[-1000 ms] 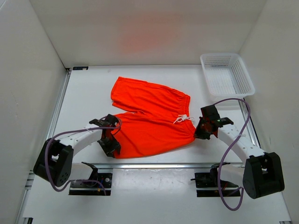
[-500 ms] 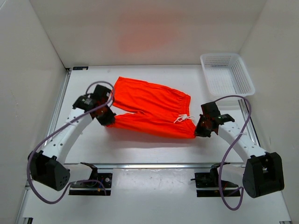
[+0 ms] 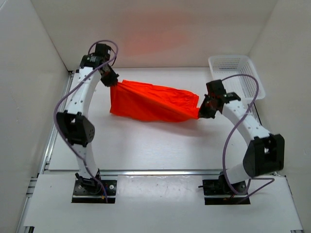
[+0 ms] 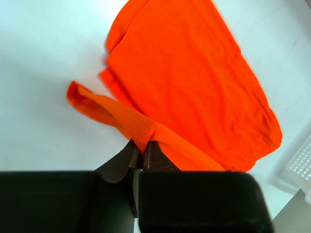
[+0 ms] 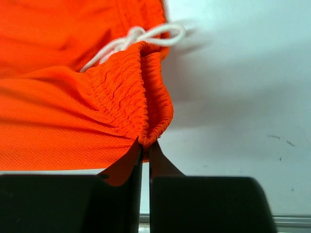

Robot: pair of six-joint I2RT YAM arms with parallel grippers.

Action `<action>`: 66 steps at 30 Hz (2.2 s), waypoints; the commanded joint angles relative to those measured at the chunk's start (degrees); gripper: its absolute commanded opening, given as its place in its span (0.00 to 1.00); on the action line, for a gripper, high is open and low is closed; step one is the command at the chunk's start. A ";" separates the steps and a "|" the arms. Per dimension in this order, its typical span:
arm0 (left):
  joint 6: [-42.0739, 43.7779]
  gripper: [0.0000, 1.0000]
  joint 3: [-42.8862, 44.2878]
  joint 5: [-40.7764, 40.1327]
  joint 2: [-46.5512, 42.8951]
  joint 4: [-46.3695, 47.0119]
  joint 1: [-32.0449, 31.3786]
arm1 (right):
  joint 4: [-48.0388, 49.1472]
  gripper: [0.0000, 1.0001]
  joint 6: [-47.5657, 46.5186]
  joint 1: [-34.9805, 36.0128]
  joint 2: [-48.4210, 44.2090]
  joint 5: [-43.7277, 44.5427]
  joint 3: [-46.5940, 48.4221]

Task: Fold and stack the shorts
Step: Fold the shorts

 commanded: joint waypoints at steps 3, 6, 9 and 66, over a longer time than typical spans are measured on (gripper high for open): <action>3.83 0.10 18.82 0.29 11.90 -0.75 4.34 | -5.35 0.00 -1.37 -2.30 11.07 1.88 14.75; 5.24 0.10 28.06 4.16 21.04 3.02 6.01 | -5.88 0.00 -1.37 -4.05 18.90 1.88 24.15; 6.47 0.19 32.99 9.14 28.59 10.81 6.02 | -5.88 0.25 -2.33 -6.42 29.79 -2.74 38.36; 9.99 0.10 -5.03 10.15 9.23 8.91 11.64 | 0.54 0.00 0.47 -1.68 34.93 -8.32 35.23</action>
